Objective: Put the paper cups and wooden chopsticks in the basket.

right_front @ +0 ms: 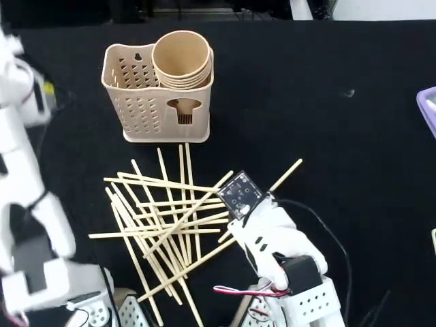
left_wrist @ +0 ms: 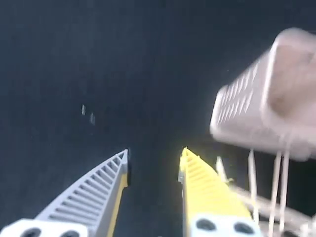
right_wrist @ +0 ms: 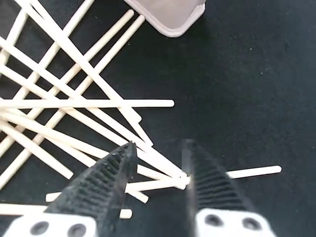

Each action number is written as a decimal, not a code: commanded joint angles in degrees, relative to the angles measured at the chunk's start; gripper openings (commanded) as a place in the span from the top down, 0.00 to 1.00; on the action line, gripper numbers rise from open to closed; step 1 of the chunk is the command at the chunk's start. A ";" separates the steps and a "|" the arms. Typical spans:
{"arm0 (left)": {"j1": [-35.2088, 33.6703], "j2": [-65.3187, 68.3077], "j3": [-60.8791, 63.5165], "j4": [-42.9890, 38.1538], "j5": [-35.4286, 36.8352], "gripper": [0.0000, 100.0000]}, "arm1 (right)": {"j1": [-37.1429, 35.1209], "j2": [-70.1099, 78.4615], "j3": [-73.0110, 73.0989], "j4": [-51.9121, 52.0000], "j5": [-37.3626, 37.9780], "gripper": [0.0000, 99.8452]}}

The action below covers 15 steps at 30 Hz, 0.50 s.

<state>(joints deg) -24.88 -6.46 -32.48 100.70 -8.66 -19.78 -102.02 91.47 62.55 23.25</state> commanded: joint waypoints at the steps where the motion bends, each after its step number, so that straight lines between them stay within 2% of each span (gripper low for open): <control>1: -0.92 -18.55 30.29 -3.87 -2.20 0.82 | 0.44 -0.31 -4.79 0.97 2.81 0.79; 6: -0.92 -33.67 67.12 -23.21 -0.09 0.82 | 0.44 -0.22 -8.66 5.27 6.15 0.79; 9: -0.40 -39.47 83.65 -34.20 2.81 0.82 | -0.44 -0.13 -8.75 6.68 10.73 0.79; 12: 0.92 -41.32 91.74 -41.41 5.45 0.82 | -0.70 0.48 -7.16 7.91 16.53 0.79; 15: 1.80 -40.97 93.05 -42.20 9.58 0.82 | -0.97 4.00 -6.55 7.65 20.66 0.79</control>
<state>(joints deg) -24.70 -45.58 57.27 62.02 -4.09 -19.87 -101.49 86.02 70.02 40.04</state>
